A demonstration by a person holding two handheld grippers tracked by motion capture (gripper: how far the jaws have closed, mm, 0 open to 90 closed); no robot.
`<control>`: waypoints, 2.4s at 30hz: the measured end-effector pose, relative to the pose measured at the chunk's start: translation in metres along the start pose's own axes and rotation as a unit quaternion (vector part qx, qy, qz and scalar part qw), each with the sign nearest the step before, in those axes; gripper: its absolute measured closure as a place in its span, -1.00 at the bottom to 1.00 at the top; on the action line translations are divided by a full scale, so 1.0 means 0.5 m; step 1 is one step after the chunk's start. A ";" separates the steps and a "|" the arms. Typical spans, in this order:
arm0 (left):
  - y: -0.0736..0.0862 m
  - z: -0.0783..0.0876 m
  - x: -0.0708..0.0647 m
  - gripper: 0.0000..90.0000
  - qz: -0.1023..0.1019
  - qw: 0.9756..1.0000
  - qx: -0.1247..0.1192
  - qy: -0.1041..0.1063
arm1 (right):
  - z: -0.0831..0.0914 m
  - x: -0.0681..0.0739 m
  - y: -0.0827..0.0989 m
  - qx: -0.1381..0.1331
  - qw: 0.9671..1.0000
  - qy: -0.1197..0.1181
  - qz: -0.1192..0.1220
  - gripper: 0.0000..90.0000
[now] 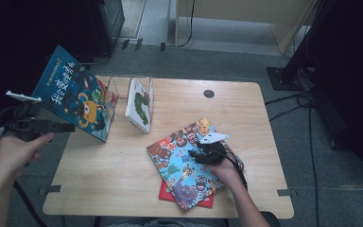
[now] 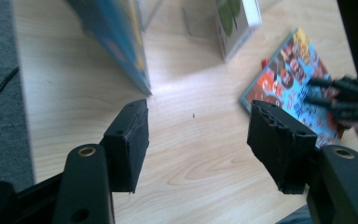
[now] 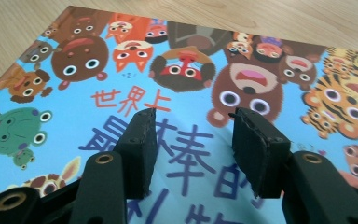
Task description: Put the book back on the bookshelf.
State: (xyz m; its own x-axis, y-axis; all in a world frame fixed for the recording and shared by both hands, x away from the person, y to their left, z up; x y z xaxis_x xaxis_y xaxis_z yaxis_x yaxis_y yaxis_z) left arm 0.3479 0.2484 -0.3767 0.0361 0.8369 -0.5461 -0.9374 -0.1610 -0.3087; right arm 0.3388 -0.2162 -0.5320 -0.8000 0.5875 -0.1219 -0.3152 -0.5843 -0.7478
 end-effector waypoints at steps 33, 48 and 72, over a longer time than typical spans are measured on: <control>0.087 -0.314 -0.156 -0.10 -0.155 0.984 0.078 0.032 | 0.106 -0.044 0.084 -0.023 0.997 0.052 -0.058 0.30; 0.096 -0.431 -0.183 -0.08 -0.186 0.976 0.107 0.042 | 0.156 -0.037 0.147 0.002 0.994 0.086 -0.068 0.61; 0.104 -0.470 -0.199 -0.09 -0.213 0.970 0.099 0.056 | 0.256 -0.019 0.234 0.012 0.985 0.114 -0.127 1.00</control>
State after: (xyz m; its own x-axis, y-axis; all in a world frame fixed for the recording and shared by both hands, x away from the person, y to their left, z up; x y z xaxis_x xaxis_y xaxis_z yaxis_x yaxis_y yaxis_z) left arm 0.3771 0.0336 -0.5214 0.4619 0.7413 -0.4870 -0.8770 0.3001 -0.3751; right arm 0.2442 -0.3616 -0.5346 -0.5591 0.8255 -0.0771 -0.5052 -0.4130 -0.7578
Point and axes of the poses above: each handheld gripper's, and its own axes: z roughly backward along the jaws, y roughly out of its underside, x roughly to its left, the point moved 5 cm from there along -z, roughly forward along the jaws, and after that the axes turned 14 degrees about z, right-handed, at the moved point
